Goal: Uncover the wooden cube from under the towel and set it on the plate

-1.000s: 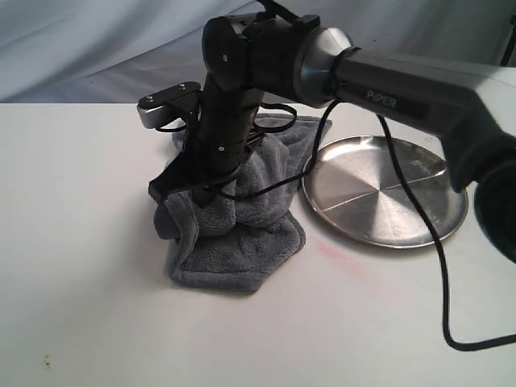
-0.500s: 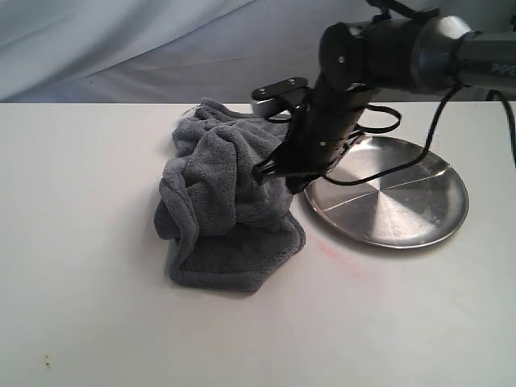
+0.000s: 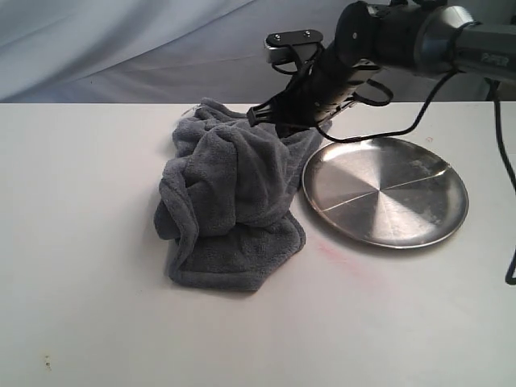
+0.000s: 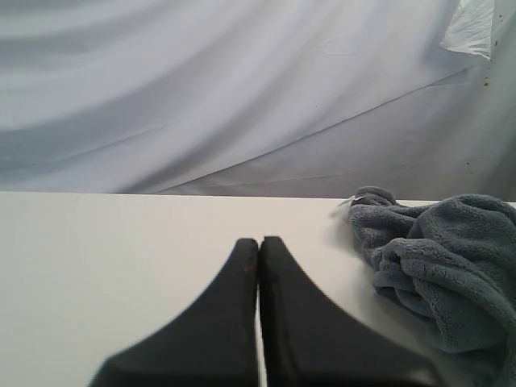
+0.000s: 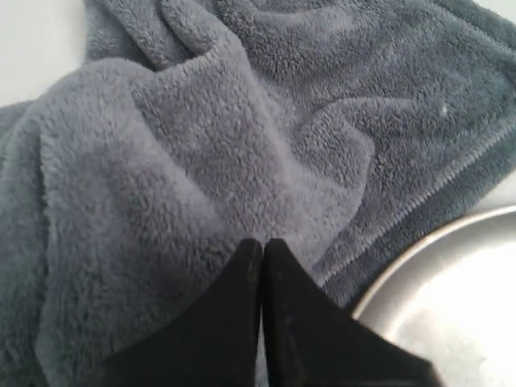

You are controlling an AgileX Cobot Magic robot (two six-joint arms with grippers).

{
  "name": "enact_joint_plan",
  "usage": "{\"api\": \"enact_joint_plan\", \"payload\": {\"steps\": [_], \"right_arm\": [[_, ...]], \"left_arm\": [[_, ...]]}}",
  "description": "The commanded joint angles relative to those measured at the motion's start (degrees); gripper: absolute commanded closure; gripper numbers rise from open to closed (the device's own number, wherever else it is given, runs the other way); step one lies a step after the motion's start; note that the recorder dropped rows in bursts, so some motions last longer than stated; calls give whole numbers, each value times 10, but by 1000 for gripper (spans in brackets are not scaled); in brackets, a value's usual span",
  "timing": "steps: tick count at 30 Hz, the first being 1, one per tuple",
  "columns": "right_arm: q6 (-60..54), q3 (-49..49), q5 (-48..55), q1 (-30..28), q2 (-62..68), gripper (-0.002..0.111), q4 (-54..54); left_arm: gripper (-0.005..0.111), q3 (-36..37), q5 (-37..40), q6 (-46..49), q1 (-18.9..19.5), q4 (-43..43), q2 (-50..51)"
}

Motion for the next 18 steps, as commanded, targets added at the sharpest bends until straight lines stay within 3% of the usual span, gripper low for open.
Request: {"api": "enact_joint_plan", "payload": {"steps": [1, 18], "right_arm": [[1, -65, 21, 11, 35, 108, 11], [12, -123, -20, 101, 67, 108, 7]], "left_arm": [[105, 3, -1, -2, 0, 0, -1], [105, 3, -1, -2, 0, 0, -1]]}}
